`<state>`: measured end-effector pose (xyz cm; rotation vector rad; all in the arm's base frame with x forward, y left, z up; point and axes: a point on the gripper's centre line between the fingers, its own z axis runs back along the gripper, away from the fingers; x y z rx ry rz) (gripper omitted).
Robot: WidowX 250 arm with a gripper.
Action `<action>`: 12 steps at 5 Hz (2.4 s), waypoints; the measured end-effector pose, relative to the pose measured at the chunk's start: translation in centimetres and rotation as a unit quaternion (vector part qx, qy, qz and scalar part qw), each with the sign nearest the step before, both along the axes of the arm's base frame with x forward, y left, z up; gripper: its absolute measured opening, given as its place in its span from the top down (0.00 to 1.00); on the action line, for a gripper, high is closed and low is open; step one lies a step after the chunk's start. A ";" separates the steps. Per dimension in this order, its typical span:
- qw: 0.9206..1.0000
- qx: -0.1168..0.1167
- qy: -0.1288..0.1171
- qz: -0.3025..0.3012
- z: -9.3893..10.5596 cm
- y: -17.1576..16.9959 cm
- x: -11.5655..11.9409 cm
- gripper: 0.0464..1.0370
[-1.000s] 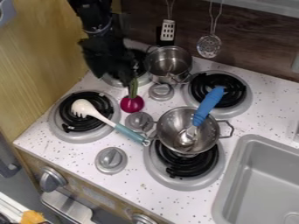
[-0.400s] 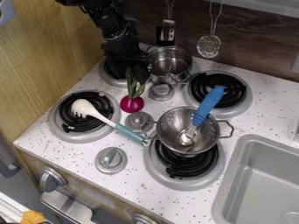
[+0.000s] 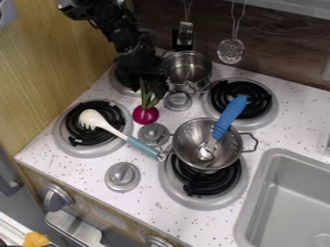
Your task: Put the radish in the pot
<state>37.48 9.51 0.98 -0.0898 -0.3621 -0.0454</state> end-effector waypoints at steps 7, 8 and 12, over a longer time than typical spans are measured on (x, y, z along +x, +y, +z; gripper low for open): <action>0.987 0.143 -0.039 -0.056 3.9 -0.9 -1.4 0.94; 0.977 0.182 -0.061 -0.093 5.2 -1.2 0.1 0.94; 0.954 0.192 -0.093 -0.211 5.1 -3.2 6.8 0.94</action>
